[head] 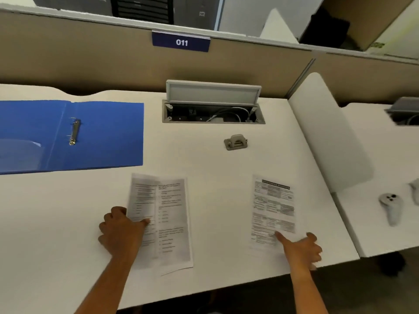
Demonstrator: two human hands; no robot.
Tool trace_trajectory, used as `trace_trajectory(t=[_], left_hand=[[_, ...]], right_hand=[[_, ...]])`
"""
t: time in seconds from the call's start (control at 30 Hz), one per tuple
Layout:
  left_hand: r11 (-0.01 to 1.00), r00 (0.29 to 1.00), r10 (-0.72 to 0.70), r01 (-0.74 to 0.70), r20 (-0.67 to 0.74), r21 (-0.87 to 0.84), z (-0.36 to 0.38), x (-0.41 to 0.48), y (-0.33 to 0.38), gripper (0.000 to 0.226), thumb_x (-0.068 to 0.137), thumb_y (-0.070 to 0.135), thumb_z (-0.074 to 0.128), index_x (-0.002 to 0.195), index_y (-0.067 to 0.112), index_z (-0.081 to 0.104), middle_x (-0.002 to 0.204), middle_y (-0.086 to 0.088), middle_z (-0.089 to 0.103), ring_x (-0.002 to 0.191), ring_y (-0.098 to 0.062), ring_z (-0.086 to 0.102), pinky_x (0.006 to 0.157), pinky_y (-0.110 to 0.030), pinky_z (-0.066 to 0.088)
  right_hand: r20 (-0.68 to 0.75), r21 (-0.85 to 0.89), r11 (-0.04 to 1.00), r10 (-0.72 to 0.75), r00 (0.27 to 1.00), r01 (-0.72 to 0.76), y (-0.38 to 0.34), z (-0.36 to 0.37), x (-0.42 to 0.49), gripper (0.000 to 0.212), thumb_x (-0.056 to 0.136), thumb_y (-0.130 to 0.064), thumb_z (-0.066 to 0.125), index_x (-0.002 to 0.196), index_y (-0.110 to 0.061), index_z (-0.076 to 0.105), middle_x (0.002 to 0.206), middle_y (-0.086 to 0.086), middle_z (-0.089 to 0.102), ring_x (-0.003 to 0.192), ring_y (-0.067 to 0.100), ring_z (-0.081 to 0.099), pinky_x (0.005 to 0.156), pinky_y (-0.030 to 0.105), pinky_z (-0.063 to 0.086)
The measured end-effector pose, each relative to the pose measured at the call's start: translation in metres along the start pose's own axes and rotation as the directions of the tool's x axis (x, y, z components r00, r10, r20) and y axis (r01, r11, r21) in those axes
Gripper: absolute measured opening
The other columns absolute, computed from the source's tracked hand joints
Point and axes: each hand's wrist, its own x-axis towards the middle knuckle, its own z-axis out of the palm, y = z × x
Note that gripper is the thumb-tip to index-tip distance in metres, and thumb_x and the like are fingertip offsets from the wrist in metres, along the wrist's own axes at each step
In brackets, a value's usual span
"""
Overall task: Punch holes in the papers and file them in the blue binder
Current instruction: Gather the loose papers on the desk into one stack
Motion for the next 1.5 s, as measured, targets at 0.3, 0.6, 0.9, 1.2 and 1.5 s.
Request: trace_trajectory(t=[0.3, 0.6, 0.9, 1.2, 1.5], left_hand=[[0.961, 1.0, 0.014, -0.008, 0.017, -0.278, 0.002, -0.023, 0.029, 0.093, 0.076, 0.018, 0.096, 0.145, 0.024, 0.034, 0.122, -0.021, 0.07, 0.101, -0.049, 0.07, 0.086, -0.065, 0.061], [0.817, 0.999, 0.033, -0.005, 0.038, -0.576, 0.015, -0.062, 0.07, 0.092, 0.075, 0.013, 0.096, 0.152, 0.023, 0.046, 0.125, 0.001, 0.068, 0.105, -0.024, 0.068, 0.093, -0.039, 0.06], [0.617, 0.971, -0.097, 0.232, 0.22, -0.752, 0.02, -0.067, 0.063, 0.046, 0.085, 0.0, 0.079, 0.125, 0.019, 0.068, 0.116, -0.008, 0.08, 0.096, -0.029, 0.08, 0.084, -0.05, 0.068], [0.443, 0.932, -0.085, 0.351, 0.351, -0.825, 0.023, -0.06, 0.043, 0.045, 0.085, 0.04, 0.076, 0.121, 0.013, 0.077, 0.113, -0.016, 0.081, 0.103, -0.04, 0.079, 0.097, -0.063, 0.061], [0.406, 0.929, -0.028, 0.347, 0.368, -0.846, 0.012, -0.061, 0.04, 0.043, 0.104, 0.053, 0.059, 0.111, 0.018, 0.083, 0.103, -0.009, 0.084, 0.095, -0.035, 0.082, 0.091, -0.052, 0.065]], right_hand=[[0.132, 0.079, 0.996, -0.061, 0.989, 0.051, -0.007, 0.0, 0.06, 0.081, 0.06, -0.039, 0.104, 0.122, -0.015, 0.057, 0.126, 0.014, 0.066, 0.125, 0.045, 0.06, 0.109, 0.064, 0.044], [0.302, 0.555, 0.808, -0.417, 0.857, 0.198, -0.01, -0.036, 0.046, 0.03, 0.085, -0.004, 0.089, 0.111, -0.016, 0.078, 0.108, 0.005, 0.084, 0.102, 0.032, 0.08, 0.094, 0.05, 0.064], [0.42, 0.764, 0.615, -0.704, 0.573, 0.195, -0.062, -0.057, -0.018, 0.037, 0.091, -0.004, 0.081, 0.127, -0.012, 0.075, 0.121, 0.007, 0.083, 0.11, 0.028, 0.081, 0.094, 0.045, 0.066], [0.573, 0.654, 0.664, -0.747, 0.336, 0.362, -0.119, 0.034, -0.062, 0.035, 0.083, -0.007, 0.092, 0.114, -0.01, 0.078, 0.113, 0.006, 0.085, 0.105, 0.031, 0.082, 0.095, 0.054, 0.065], [0.597, 0.464, 0.716, -0.687, 0.413, 0.521, -0.114, 0.095, -0.08, 0.039, 0.075, -0.018, 0.1, 0.107, -0.019, 0.079, 0.106, -0.002, 0.085, 0.097, 0.019, 0.082, 0.092, 0.05, 0.067]])
